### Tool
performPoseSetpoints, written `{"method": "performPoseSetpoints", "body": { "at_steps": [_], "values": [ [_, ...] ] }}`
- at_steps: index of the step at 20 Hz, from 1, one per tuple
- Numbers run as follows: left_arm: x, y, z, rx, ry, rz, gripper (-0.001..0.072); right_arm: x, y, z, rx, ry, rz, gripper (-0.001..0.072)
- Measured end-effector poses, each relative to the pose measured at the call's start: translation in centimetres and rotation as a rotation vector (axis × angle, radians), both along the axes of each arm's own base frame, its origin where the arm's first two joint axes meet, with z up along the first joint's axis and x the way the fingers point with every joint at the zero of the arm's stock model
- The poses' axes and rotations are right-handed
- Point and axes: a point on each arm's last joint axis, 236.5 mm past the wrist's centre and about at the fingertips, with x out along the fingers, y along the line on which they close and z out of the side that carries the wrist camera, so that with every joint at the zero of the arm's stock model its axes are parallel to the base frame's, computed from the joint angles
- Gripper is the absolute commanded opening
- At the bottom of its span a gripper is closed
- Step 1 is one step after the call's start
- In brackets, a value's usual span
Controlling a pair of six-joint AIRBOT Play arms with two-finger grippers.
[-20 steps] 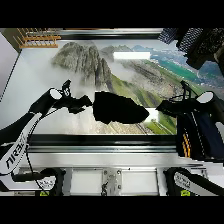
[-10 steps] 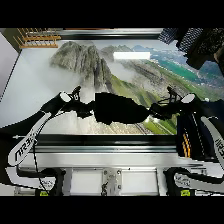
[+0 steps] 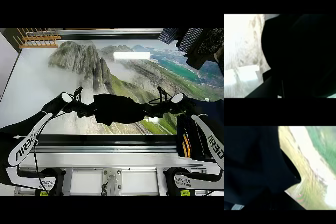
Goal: Fold the clothes and pants, and hang the long-sleeved shirts on hangers.
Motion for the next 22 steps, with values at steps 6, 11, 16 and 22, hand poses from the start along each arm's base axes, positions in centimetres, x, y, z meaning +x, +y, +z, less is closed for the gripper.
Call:
{"method": "performPoseSetpoints", "body": {
  "at_steps": [6,11,16,22],
  "values": [
    [6.8,5.7,15.7,0.029,-0.397,0.040,0.0006,5.2,-3.7,16.5,-0.056,-0.356,0.026,0.0010],
    [4.9,8.2,35.5,0.074,-0.850,0.019,0.0006,3.1,-4.9,34.2,-0.128,-0.749,0.016,0.0010],
    [-1.7,7.2,45.5,0.080,-1.116,-0.022,0.0006,-2.0,-4.9,43.0,-0.155,-0.964,-0.027,0.0010],
    [-2.2,5.3,40.8,0.095,-1.069,-0.075,0.0006,-2.6,-5.1,40.2,-0.155,-0.888,-0.034,0.0010]
  ]
}}
